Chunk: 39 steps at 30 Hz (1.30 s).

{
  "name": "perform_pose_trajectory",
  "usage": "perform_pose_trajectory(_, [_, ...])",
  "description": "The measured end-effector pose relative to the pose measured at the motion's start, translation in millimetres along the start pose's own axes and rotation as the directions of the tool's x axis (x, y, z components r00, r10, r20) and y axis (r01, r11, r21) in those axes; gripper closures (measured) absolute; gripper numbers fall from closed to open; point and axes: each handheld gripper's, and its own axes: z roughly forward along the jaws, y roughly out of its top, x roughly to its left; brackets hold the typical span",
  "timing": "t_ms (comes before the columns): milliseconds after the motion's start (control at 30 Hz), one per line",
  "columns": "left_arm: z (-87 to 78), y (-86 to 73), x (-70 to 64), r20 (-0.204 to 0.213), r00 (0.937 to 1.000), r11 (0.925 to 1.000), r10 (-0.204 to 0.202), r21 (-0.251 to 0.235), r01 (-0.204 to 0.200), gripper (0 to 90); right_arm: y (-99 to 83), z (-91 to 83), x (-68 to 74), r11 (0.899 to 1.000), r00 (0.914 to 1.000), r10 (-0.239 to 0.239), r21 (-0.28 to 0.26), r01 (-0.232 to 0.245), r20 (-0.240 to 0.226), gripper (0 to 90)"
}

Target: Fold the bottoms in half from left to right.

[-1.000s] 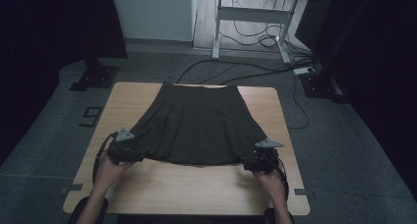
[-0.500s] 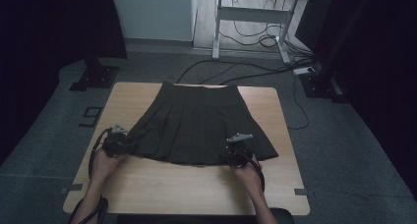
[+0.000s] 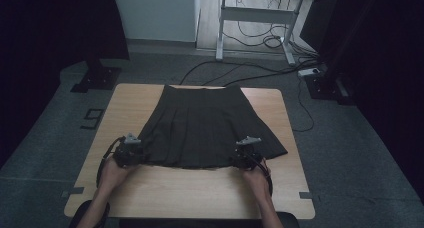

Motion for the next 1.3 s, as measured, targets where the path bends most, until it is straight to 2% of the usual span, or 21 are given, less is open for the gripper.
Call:
perform_pose_trajectory(300, [6.8, 8.8, -48.7, 0.043, 0.9966, 0.9974, 0.070, 0.017, -0.071, 55.9, -7.0, -5.6, -27.5, 0.998, 0.9963, 0.058, 0.003, -0.059, 0.063, 42.4])
perform_pose_trajectory(333, [8.8, 10.1, -61.6, 0.065, 0.9937, 0.9956, 0.092, 0.012, -0.093, 55.3, -10.4, -7.3, -38.7, 0.995, 0.9919, 0.103, -0.001, -0.103, 0.075, 42.0])
perform_pose_trajectory(367, [8.8, 10.1, -61.6, 0.065, 0.9937, 0.9956, 0.092, 0.012, -0.093, 54.8, -12.3, -8.2, -44.4, 0.993, 0.9899, 0.116, -0.007, -0.116, 0.082, 42.0])
perform_pose_trajectory(433, [11.5, 11.9, -73.9, 0.082, 0.9896, 0.9929, 0.118, 0.004, -0.119, 53.9, -15.5, -10.1, -53.4, 0.990, 0.9847, 0.139, -0.013, -0.138, 0.105, 41.0])
perform_pose_trajectory(467, [12.9, 13.0, -78.5, 0.089, 0.9876, 0.9915, 0.129, 0.000, -0.130, 53.9, -15.5, -10.1, -53.4, 0.990, 0.9847, 0.139, -0.013, -0.138, 0.105, 41.0])
perform_pose_trajectory(533, [14.9, 14.3, -83.0, 0.101, 0.9850, 0.9901, 0.140, -0.006, -0.140, 51.9, -19.7, -11.3, -59.7, 0.985, 0.9790, 0.174, -0.029, -0.172, 0.106, 40.8])
perform_pose_trajectory(633, [15.2, 15.0, -79.6, 0.125, 0.9827, 0.9905, 0.137, -0.007, -0.137, 48.7, -20.2, -11.3, -59.5, 0.985, 0.9800, 0.169, -0.034, -0.166, 0.105, 40.2])
perform_pose_trajectory(667, [13.2, 17.2, -74.7, 0.183, 0.9766, 0.9935, 0.113, -0.004, -0.114, 40.0, -19.9, -11.4, -58.5, 0.987, 0.9819, 0.160, -0.032, -0.157, 0.102, 36.5])
perform_pose_trajectory(700, [10.2, 19.0, -72.7, 0.203, 0.9730, 0.9939, 0.110, -0.017, -0.109, 37.5, -19.7, -11.3, -58.2, 0.988, 0.9837, 0.151, -0.031, -0.148, 0.098, 34.1])
perform_pose_trajectory(733, [6.1, 21.0, -71.0, 0.201, 0.9731, 0.9933, 0.114, -0.042, -0.107, 35.4, -19.4, -11.4, -57.3, 0.990, 0.9858, 0.144, -0.026, -0.142, 0.087, 30.3])
perform_pose_trajectory(767, [6.1, 21.0, -71.0, 0.201, 0.9731, 0.9933, 0.114, -0.042, -0.107, 32.7, -19.4, -11.4, -57.3, 0.990, 0.9858, 0.144, -0.026, -0.142, 0.087, 30.3])
perform_pose_trajectory(800, [-3.1, 26.2, -66.1, 0.166, 0.9794, 0.9912, 0.115, -0.084, -0.103, 29.1, -17.4, -12.9, -53.9, 0.991, 0.9875, 0.137, -0.020, -0.136, 0.078, 25.2])
perform_pose_trajectory(867, [-7.5, 28.8, -62.1, 0.149, 0.9824, 0.9905, 0.113, -0.095, -0.099, 25.8, -15.6, -14.4, -51.8, 0.991, 0.9885, 0.134, -0.026, -0.132, 0.071, 23.5])
perform_pose_trajectory(900, [-10.6, 31.3, -57.1, 0.135, 0.9858, 0.9912, 0.101, -0.100, -0.088, 17.3, -10.3, -18.6, -46.9, 0.992, 0.9911, 0.118, -0.044, -0.116, 0.061, 21.0])
perform_pose_trajectory(933, [-14.0, 34.4, -45.8, 0.098, 0.9925, 0.9921, 0.072, -0.110, -0.062, 15.5, -7.3, -20.7, -44.1, 0.993, 0.9922, 0.111, -0.055, -0.107, 0.057, 20.2])
perform_pose_trajectory(967, [-13.9, 35.3, -39.2, 0.088, 0.9945, 0.9923, 0.056, -0.115, -0.046, 15.2, -4.2, -22.4, -41.3, 0.993, 0.9931, 0.105, -0.066, -0.102, 0.051, 19.2])
perform_pose_trajectory(1033, [-9.6, 37.9, -25.2, 0.075, 0.9971, 0.9938, 0.012, -0.111, -0.003, 14.9, 1.7, -23.7, -36.1, 0.993, 0.9955, 0.091, -0.079, -0.089, 0.026, 17.3])
perform_pose_trajectory(1100, [-6.6, 39.5, -18.6, 0.065, 0.9978, 0.9939, -0.004, -0.110, 0.011, 14.8, 4.5, -23.2, -33.8, 0.994, 0.9966, 0.081, -0.077, -0.079, 0.017, 16.2])
perform_pose_trajectory(1133, [1.6, 42.9, -7.2, 0.055, 0.9976, 0.9927, -0.043, -0.110, 0.049, 14.8, 9.6, -20.7, -30.0, 0.996, 0.9980, 0.063, -0.070, -0.063, 0.007, 14.5])
perform_pose_trajectory(1233, [11.3, 47.9, 0.1, 0.043, 0.9973, 0.9917, -0.060, -0.111, 0.064, 15.1, 15.4, -16.2, -28.7, 0.996, 0.9982, 0.060, -0.060, -0.060, 0.003, 13.4])
perform_pose_trajectory(1300, [26.3, 57.1, 6.9, 0.024, 0.9973, 0.9926, -0.069, -0.098, 0.071, 16.5, 23.5, -7.7, -30.9, 0.997, 0.9981, 0.060, -0.049, -0.060, 0.008, 12.9])
